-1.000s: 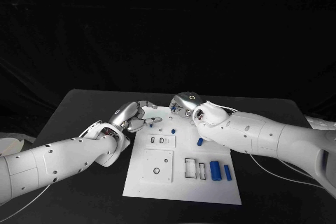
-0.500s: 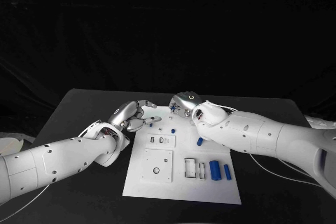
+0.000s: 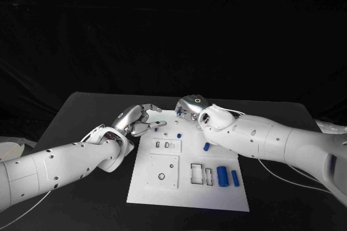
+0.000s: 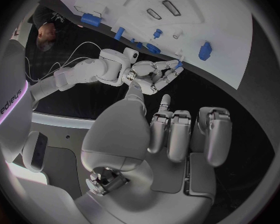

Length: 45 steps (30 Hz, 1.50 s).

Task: Assemble the parts on the task board

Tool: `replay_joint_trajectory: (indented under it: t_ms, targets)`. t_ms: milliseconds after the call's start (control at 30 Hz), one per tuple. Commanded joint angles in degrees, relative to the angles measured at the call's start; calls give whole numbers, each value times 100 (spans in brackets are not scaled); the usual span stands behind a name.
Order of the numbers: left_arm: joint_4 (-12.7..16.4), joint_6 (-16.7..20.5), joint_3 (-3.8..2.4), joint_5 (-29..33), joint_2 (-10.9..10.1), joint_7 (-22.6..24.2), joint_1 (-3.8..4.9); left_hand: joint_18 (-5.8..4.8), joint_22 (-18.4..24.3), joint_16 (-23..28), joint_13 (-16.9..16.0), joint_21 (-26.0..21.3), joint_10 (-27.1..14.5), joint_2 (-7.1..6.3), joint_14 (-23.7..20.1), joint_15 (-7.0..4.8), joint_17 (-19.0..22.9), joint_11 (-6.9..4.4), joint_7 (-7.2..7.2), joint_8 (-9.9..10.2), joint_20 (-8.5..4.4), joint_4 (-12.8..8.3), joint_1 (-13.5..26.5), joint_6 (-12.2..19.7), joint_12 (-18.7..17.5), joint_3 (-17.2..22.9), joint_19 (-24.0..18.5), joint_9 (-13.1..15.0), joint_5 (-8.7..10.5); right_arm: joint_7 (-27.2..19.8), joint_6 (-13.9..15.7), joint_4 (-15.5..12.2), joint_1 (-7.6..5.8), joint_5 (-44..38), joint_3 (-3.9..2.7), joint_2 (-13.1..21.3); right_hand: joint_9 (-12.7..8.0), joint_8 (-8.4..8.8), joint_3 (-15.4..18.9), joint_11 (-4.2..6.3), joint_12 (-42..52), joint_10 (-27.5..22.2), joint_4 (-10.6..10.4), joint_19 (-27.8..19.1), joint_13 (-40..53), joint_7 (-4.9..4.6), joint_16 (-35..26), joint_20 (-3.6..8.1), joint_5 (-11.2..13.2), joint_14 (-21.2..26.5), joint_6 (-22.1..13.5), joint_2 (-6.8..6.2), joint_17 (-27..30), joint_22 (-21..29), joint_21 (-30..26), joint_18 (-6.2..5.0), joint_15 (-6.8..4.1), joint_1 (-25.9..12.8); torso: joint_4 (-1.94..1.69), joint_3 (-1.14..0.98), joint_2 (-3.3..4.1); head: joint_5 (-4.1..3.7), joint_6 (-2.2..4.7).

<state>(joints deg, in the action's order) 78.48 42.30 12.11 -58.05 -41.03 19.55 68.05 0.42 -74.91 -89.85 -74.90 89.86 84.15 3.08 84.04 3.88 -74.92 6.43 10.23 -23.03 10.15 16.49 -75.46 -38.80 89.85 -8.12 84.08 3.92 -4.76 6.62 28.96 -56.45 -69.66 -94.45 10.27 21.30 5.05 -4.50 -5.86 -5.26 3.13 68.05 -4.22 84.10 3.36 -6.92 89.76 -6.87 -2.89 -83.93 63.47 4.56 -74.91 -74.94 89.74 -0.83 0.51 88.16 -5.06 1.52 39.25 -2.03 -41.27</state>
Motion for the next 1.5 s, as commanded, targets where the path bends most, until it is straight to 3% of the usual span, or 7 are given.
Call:
replay_joint_trajectory:
  t_ms: [33,433,800,1033,1233,1400,1500]
  targets:
    - [19,22,-6,-42,6,3,15,-42,-1509,-15,-1510,14,585,25,596,8,-1508,4,-1,39,42,10,-41,-28,15,-34,592,-3,-19,68,-151,15,1,-120,-1,-10,3,30,-40,117,22,83,-2,590,2,-5,24,-6,-14,-607,-35,7,-1509,-1506,26,83,19,59,3,6,-1,-12,-21]
    - [10,28,-6,-97,0,-5,25,-42,-1509,-15,-1510,14,585,25,596,8,-1508,4,-1,39,42,10,-41,-28,15,-34,592,-3,-19,75,-258,38,1,-103,-1,-27,-10,69,-70,108,23,11,-58,590,2,-6,24,-13,-9,-607,-80,-28,-1509,-1506,26,83,27,6,1,-7,-10,-13,-30]
    - [7,32,-6,-118,7,-15,25,-42,-1509,-15,-1510,14,585,37,596,7,-1508,4,-1,56,41,13,-46,-38,15,-41,592,-4,-22,107,-334,88,1,-97,-1,-64,-74,105,-171,92,19,-229,-144,590,0,1,24,-22,-7,-607,-331,-116,-1509,-1506,26,83,35,-38,-6,-1,-4,-8,-34]
    - [10,20,-6,-120,8,-23,28,-42,-1509,-15,-1510,14,585,37,596,6,-1508,4,-1,56,41,13,-46,-39,15,-41,592,-4,-22,234,-521,103,2,-97,0,-81,-135,109,-200,-33,21,-683,-232,590,3,20,24,-89,2,-607,-740,-285,-1509,-1506,26,83,140,-123,0,2,-7,-1,-45]
    - [4,15,-6,-120,13,-24,29,-42,-1509,-15,-1510,14,585,37,596,6,-1508,4,-1,56,41,13,-46,-39,15,-41,592,-4,-22,271,-559,106,2,-97,0,-86,-137,108,-215,-129,28,-840,-260,590,8,113,24,-164,4,-607,-1003,-359,-1509,-1506,26,83,233,-161,3,-1,-12,-1,-48]
    - [-4,13,-6,-120,15,-25,29,-42,-1509,-15,-1510,14,585,37,596,6,-1508,4,-1,56,41,13,-46,-39,15,-41,592,-4,-22,282,-512,76,2,-92,0,-70,-134,106,-196,-172,28,-918,-278,590,10,128,24,-202,5,-607,-1122,-410,-1509,-1506,26,83,271,-209,1,-4,-10,-5,-44]
    - [-13,13,-6,-120,19,-23,29,-42,-1509,-15,-1510,14,585,37,596,6,-1508,4,-1,56,41,13,-46,-39,15,-41,592,-4,-22,280,-373,12,3,-34,0,-19,-142,113,-105,-211,29,-1014,-320,590,13,123,24,-235,12,-607,-1309,-506,-1509,-1506,26,83,298,-336,1,-3,-10,-16,-35]
